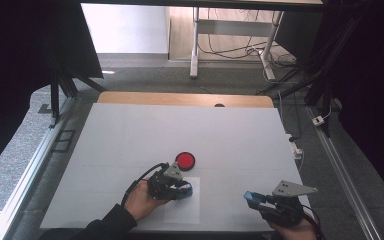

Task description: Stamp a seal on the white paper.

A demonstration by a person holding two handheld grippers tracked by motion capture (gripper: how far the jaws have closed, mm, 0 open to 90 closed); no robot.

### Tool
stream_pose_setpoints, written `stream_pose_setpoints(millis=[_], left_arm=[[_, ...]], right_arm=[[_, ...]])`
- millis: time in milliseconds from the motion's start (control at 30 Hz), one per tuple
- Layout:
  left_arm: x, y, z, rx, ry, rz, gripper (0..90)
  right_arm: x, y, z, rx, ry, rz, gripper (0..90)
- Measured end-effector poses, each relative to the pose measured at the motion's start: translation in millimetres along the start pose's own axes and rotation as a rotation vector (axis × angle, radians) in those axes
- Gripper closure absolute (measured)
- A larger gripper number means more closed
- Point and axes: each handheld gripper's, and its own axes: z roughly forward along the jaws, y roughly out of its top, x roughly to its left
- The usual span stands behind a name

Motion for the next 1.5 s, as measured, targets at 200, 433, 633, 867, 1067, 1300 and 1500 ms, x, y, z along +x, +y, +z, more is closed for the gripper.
stream_pose_setpoints(millis=[200,433,633,867,1067,1300,1500], left_arm=[[-6.1,-0.5,0.8,0.003,0.029,0.013,70.9],[-5.5,-1.8,1.0,0.001,0.026,-0.005,70.9],[1.6,-3.5,1.7,-0.012,-0.014,-0.062,70.8],[9.4,-4.8,2.4,-0.022,-0.057,-0.111,70.8],[3.6,-3.2,2.2,-0.006,-0.023,-0.067,70.9],[-4.7,-1.5,2.4,0.009,0.023,-0.026,70.8],[-3.0,-2.4,2.8,-0.001,0.012,-0.043,70.8]], right_arm=[[0.7,0.2,0.4,0.007,-0.005,-0.004,68.4],[1.2,0.2,0.9,0.005,0.000,-0.009,68.3],[1.3,0.1,0.5,0.005,-0.003,-0.011,68.3],[1.4,0.1,1.0,0.007,0.000,-0.012,68.3],[1.4,0.2,1.3,0.008,0.001,-0.012,68.4],[1.5,0.4,1.3,0.010,0.001,-0.013,68.3],[1.2,1.0,2.2,0.013,0.004,-0.014,68.3]])
